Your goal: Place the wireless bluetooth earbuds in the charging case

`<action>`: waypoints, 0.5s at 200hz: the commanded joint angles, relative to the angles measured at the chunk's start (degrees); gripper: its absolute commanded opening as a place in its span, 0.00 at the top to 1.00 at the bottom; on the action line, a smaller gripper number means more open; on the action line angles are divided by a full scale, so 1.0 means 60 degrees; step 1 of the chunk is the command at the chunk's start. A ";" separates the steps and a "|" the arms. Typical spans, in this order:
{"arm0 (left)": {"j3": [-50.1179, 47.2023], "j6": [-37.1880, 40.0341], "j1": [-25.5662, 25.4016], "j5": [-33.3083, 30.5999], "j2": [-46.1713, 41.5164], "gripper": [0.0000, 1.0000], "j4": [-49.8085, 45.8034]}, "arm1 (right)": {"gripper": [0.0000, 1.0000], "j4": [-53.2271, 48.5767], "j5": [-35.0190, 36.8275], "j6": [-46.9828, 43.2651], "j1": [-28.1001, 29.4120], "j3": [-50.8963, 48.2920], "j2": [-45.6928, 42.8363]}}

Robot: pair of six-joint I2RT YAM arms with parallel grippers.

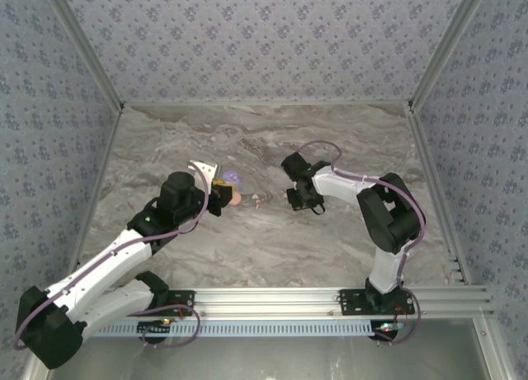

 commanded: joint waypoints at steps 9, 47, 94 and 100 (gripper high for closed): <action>0.0147 0.0127 0.0028 0.0039 -0.0001 0.87 0.0100 | 0.72 -0.0500 0.0138 0.0362 -0.0227 -0.0411 0.0123; 0.0159 0.0130 0.0029 0.0063 0.0017 0.87 0.0119 | 0.63 -0.0578 -0.0211 0.0006 -0.0234 -0.0352 -0.0034; 0.0133 0.0094 0.0017 0.0081 0.0037 0.87 0.0130 | 0.60 -0.1055 -0.0667 -0.0521 -0.0387 -0.0011 0.0035; 0.0140 0.0094 0.0013 0.0087 0.0031 0.87 0.0130 | 0.61 -0.1118 -0.0697 -0.0549 -0.0415 0.0021 0.0061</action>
